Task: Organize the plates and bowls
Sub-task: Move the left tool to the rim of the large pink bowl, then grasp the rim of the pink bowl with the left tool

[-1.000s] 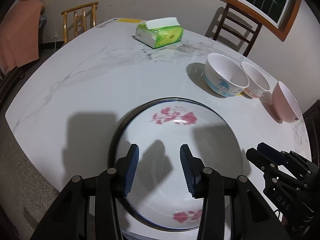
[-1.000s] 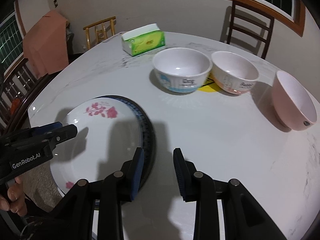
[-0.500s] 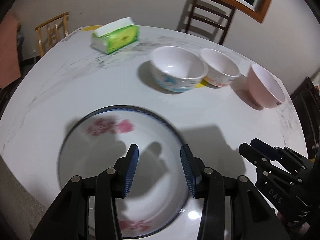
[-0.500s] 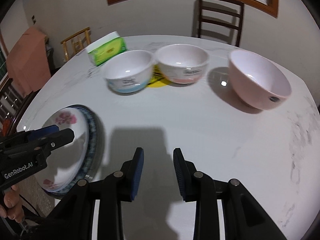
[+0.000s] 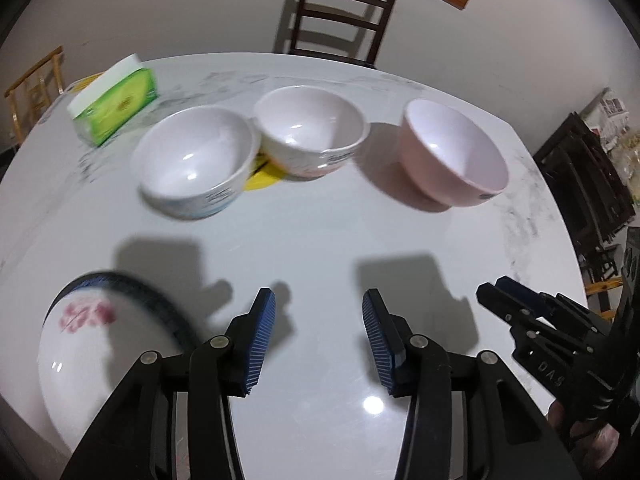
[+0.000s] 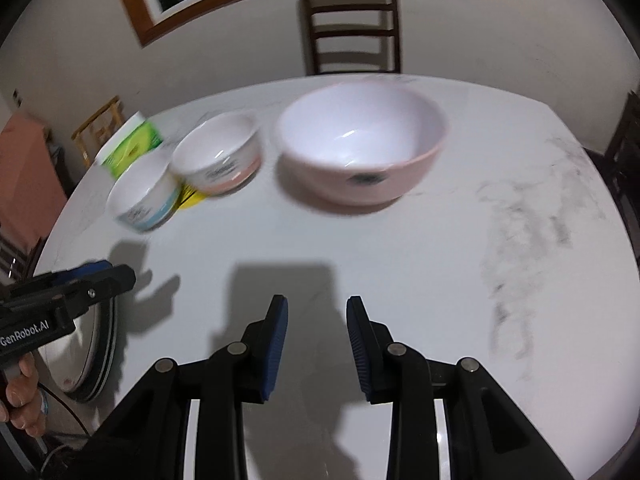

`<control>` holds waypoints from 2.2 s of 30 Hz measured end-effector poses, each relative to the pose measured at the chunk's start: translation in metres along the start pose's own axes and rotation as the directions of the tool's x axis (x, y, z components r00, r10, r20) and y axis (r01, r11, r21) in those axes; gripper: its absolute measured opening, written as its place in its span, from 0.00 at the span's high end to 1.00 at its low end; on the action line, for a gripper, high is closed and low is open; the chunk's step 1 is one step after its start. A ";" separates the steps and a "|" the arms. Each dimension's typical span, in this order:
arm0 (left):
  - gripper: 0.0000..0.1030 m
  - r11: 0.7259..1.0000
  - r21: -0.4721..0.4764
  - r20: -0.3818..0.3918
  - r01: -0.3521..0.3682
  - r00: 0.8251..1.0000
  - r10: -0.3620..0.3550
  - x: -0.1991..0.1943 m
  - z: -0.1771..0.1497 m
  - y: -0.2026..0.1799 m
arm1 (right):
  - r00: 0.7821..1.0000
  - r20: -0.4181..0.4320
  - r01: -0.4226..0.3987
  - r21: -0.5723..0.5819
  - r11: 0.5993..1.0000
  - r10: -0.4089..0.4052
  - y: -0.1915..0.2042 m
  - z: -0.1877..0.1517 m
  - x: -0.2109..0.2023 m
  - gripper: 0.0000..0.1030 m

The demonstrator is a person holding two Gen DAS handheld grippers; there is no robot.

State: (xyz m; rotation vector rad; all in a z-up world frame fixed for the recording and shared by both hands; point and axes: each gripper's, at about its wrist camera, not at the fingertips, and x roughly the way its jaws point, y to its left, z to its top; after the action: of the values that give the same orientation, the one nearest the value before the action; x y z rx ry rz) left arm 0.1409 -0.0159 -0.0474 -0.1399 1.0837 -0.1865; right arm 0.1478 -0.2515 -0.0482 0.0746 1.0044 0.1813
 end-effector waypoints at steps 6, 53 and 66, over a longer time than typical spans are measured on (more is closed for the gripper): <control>0.59 1.000 0.026 0.006 0.012 1.000 -0.012 0.010 0.032 -0.032 | 0.999 0.038 0.035 0.039 0.999 -0.037 -0.038 0.029 -0.010 0.70; 0.86 0.996 -0.055 -0.072 0.064 0.995 -0.068 0.122 0.128 -0.077 | 0.996 -0.067 0.064 0.136 0.989 -0.055 -0.084 0.113 0.085 0.77; 0.86 0.998 -0.028 -0.078 0.062 0.995 -0.064 0.115 0.120 -0.077 | 0.995 -0.079 0.067 0.154 0.986 -0.055 -0.080 0.102 0.079 0.82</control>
State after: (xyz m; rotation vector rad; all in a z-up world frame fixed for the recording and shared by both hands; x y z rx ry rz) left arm 0.2933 -0.1139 -0.0752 -0.1908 1.1614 -0.2368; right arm 0.2850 -0.3132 -0.0709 0.1814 1.0935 0.0490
